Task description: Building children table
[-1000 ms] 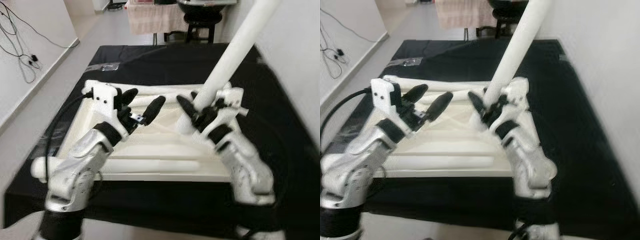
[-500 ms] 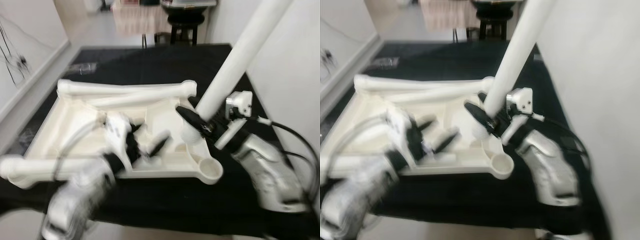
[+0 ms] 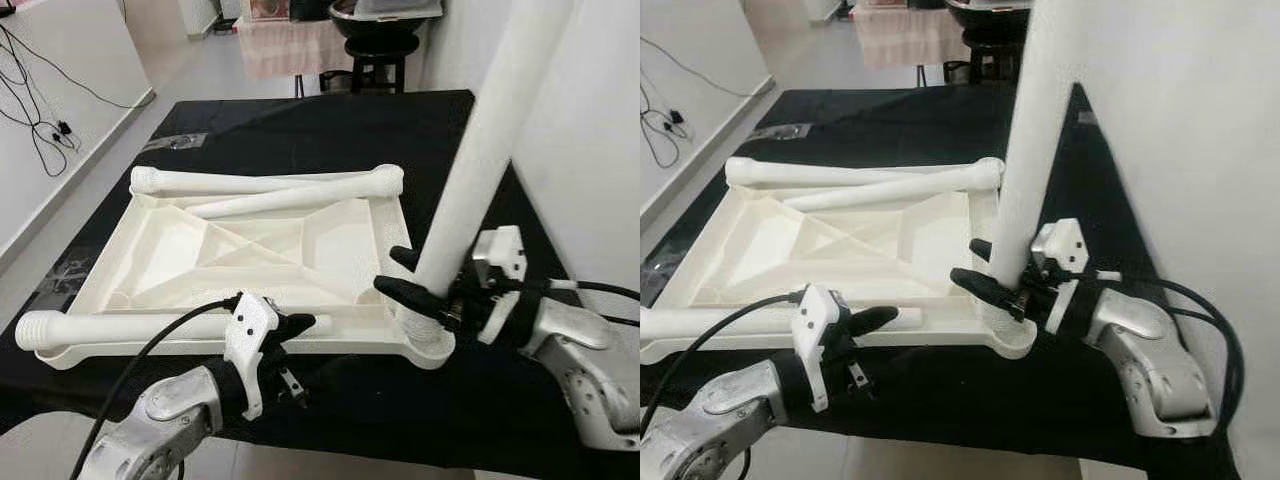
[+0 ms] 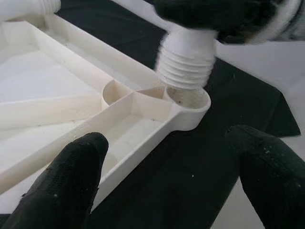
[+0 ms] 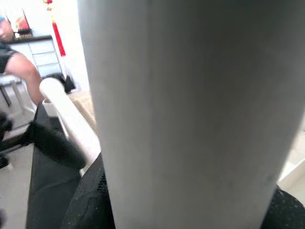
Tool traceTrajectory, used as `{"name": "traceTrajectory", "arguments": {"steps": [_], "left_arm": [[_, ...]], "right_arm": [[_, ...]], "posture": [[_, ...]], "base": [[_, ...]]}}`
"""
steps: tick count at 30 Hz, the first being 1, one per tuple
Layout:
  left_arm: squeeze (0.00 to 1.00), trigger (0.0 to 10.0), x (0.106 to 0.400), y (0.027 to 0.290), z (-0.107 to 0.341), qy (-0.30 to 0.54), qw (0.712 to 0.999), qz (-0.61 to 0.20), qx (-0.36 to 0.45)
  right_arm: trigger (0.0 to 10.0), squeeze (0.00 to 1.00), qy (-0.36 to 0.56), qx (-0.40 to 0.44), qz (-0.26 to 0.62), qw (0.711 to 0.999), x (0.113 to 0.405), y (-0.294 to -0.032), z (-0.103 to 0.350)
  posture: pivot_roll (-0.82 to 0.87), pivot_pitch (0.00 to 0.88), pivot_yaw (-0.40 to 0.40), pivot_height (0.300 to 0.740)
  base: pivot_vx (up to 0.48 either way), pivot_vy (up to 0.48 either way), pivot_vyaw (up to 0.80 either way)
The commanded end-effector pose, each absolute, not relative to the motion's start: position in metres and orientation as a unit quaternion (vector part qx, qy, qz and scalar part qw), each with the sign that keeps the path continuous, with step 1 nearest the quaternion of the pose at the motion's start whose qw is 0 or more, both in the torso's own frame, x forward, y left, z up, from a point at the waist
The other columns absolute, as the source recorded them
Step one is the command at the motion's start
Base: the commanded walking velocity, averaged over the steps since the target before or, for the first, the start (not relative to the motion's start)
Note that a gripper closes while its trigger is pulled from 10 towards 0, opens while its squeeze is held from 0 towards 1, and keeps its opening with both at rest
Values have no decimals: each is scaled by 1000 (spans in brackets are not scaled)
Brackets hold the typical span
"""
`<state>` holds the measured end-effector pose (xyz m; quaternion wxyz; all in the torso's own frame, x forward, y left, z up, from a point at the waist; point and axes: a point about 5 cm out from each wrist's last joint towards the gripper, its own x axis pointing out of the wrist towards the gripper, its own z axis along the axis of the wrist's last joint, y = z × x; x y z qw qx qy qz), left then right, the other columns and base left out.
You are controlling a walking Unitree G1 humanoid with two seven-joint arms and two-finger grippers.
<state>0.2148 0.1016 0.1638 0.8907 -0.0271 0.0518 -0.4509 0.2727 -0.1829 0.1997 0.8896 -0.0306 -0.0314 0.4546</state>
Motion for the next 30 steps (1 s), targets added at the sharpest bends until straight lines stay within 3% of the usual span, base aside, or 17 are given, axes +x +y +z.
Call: {"name": "traceTrajectory", "arguments": {"steps": [1,4,8,13,19,30], "left_arm": [[0,10000,208,102,164,57,879,-473,-10],[0,10000,203,104,165,60,868,-493,-6],[0,10000,193,112,164,72,849,-523,26],[0,10000,192,118,164,82,845,-527,42],[0,10000,202,121,169,73,860,-503,53],[0,10000,200,122,168,71,860,-502,59]], "right_arm": [[10000,0,-39,-9,458,888,276,-181,196],[10000,0,-39,12,467,883,276,-182,191],[10000,0,-32,28,523,851,263,-183,187],[10000,0,-15,8,567,824,255,-178,182],[10000,0,-15,-32,553,832,266,-179,180],[10000,0,-25,-21,564,825,260,-193,192]], "posture": [[31,154,47,740],[40,160,50,740],[57,183,63,740],[65,198,79,740],[72,214,93,740],[56,232,94,740]], "base": [[0,0,0],[0,0,0],[0,0,0],[0,0,0],[0,0,0],[0,0,0]]}}
